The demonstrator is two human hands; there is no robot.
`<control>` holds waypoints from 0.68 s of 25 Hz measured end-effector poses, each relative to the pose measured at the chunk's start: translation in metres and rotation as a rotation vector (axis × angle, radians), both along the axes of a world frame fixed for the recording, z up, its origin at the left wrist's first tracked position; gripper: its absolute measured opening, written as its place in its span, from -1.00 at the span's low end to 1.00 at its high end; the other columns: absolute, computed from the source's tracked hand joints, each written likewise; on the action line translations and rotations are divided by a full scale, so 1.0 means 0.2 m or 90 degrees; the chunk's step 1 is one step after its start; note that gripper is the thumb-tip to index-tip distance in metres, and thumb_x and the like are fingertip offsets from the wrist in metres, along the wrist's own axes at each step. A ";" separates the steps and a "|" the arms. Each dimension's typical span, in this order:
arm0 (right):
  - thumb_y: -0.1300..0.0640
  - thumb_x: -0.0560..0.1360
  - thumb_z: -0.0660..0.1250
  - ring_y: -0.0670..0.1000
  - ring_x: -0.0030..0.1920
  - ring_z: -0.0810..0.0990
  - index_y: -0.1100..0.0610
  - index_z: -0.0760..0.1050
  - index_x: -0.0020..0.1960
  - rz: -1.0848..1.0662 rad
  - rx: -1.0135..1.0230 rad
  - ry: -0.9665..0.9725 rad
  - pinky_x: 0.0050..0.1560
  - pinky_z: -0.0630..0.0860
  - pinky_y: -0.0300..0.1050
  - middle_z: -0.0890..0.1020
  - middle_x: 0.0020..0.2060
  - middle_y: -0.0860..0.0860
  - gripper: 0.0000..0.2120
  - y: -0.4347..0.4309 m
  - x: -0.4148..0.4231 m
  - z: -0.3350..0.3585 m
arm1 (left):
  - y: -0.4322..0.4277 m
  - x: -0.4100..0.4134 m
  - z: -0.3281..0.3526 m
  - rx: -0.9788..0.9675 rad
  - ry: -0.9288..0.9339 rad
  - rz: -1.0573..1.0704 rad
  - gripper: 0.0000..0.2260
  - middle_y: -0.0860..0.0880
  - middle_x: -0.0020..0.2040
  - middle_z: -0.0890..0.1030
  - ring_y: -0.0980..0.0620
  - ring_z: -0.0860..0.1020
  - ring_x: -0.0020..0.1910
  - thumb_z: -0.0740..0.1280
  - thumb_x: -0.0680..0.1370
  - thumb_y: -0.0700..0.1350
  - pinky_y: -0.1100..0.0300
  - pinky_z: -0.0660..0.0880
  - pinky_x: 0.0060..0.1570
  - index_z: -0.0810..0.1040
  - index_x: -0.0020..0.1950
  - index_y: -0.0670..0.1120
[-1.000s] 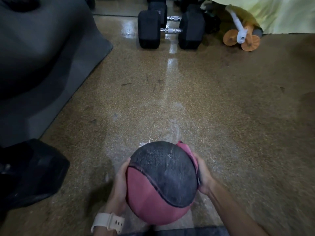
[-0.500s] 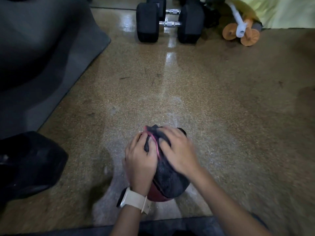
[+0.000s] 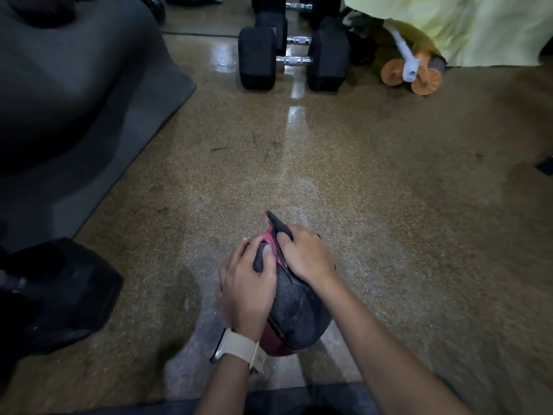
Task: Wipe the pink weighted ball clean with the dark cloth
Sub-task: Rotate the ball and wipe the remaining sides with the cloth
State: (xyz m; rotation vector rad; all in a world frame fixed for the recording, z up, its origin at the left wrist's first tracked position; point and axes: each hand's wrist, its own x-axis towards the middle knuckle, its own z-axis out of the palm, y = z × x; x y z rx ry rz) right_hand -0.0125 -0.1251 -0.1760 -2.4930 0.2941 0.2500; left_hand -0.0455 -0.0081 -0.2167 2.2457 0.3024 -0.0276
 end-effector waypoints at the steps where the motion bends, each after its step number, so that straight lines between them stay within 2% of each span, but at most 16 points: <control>1: -0.08 0.57 0.05 0.13 0.19 0.53 0.02 0.51 0.14 -0.009 -0.012 -0.006 0.22 0.39 0.10 0.60 0.13 0.02 -0.66 0.01 0.02 0.00 | 0.00 0.01 0.00 -0.001 0.007 0.005 -0.41 0.15 0.46 0.51 -0.04 0.42 0.48 -0.02 0.48 0.36 -0.13 0.35 0.46 0.54 0.37 0.25; 3: -0.12 0.58 -0.05 0.05 0.36 0.41 -0.05 0.44 0.30 0.010 -0.061 -0.098 0.40 0.21 0.18 0.52 0.30 -0.05 -0.56 0.04 -0.13 -0.03 | 0.00 0.05 -0.01 -0.023 0.008 0.019 -0.43 0.13 0.42 0.55 -0.05 0.47 0.44 0.02 0.48 0.34 -0.11 0.38 0.44 0.57 0.34 0.22; 4: -0.14 0.58 -0.09 0.02 0.46 0.29 -0.07 0.36 0.41 0.029 -0.070 -0.149 0.47 0.08 0.17 0.42 0.41 -0.09 -0.51 0.08 -0.26 -0.04 | 0.01 0.07 -0.01 -0.033 0.009 0.024 -0.44 0.13 0.41 0.56 -0.03 0.48 0.42 0.03 0.47 0.33 -0.11 0.39 0.43 0.58 0.33 0.22; 6: -0.15 0.57 -0.16 -0.03 0.54 0.08 -0.09 0.19 0.52 0.052 -0.077 -0.166 0.52 -0.14 0.11 0.20 0.52 -0.14 -0.44 0.09 -0.43 -0.03 | 0.02 0.09 -0.03 -0.044 0.007 0.020 -0.43 0.15 0.40 0.57 -0.02 0.49 0.42 0.01 0.44 0.32 -0.11 0.40 0.43 0.59 0.31 0.24; 7: -0.17 0.55 -0.18 -0.04 0.55 0.05 -0.10 0.17 0.53 0.059 -0.086 -0.153 0.52 -0.18 0.11 0.17 0.53 -0.16 -0.42 0.08 -0.42 -0.04 | 0.02 0.09 -0.05 -0.045 -0.006 0.018 -0.42 0.13 0.39 0.58 -0.03 0.50 0.41 0.02 0.43 0.32 -0.11 0.40 0.43 0.60 0.31 0.22; 9: -0.17 0.52 -0.18 -0.01 0.50 0.21 -0.07 0.29 0.46 0.050 -0.075 -0.116 0.51 -0.08 0.20 0.32 0.47 -0.12 -0.40 0.04 -0.25 -0.04 | 0.01 0.07 -0.05 -0.034 -0.019 0.019 -0.42 0.11 0.39 0.58 -0.06 0.50 0.40 0.04 0.44 0.34 -0.11 0.41 0.42 0.60 0.31 0.21; 11: -0.14 0.52 -0.08 0.08 0.32 0.44 0.00 0.45 0.28 0.001 -0.026 -0.055 0.39 0.21 0.23 0.54 0.26 -0.02 -0.51 0.02 -0.06 -0.02 | 0.01 0.05 -0.04 -0.019 -0.006 0.017 -0.44 0.15 0.42 0.54 -0.06 0.48 0.41 0.03 0.47 0.37 -0.14 0.41 0.41 0.57 0.32 0.24; 12: -0.12 0.53 -0.04 0.10 0.27 0.47 0.03 0.47 0.23 -0.016 -0.020 -0.053 0.34 0.27 0.21 0.57 0.20 0.01 -0.55 0.03 -0.02 -0.02 | 0.01 0.05 -0.03 -0.019 -0.004 0.017 -0.44 0.15 0.42 0.54 -0.06 0.48 0.41 0.02 0.47 0.38 -0.16 0.41 0.40 0.57 0.33 0.25; 14: -0.11 0.56 -0.07 0.08 0.35 0.42 0.02 0.45 0.31 -0.014 -0.056 -0.123 0.39 0.23 0.18 0.54 0.28 -0.02 -0.52 0.07 -0.13 -0.04 | 0.01 0.07 -0.02 -0.032 0.001 0.025 -0.44 0.14 0.41 0.55 -0.06 0.49 0.41 0.04 0.46 0.35 -0.15 0.42 0.40 0.59 0.31 0.23; 17: -0.08 0.60 -0.06 0.01 0.51 0.19 0.02 0.30 0.48 0.051 -0.068 -0.223 0.49 0.05 0.08 0.33 0.47 -0.07 -0.50 0.12 -0.43 -0.07 | 0.02 0.09 -0.04 -0.067 -0.016 0.036 -0.48 0.16 0.36 0.60 -0.02 0.53 0.38 0.09 0.40 0.28 -0.15 0.44 0.39 0.62 0.26 0.26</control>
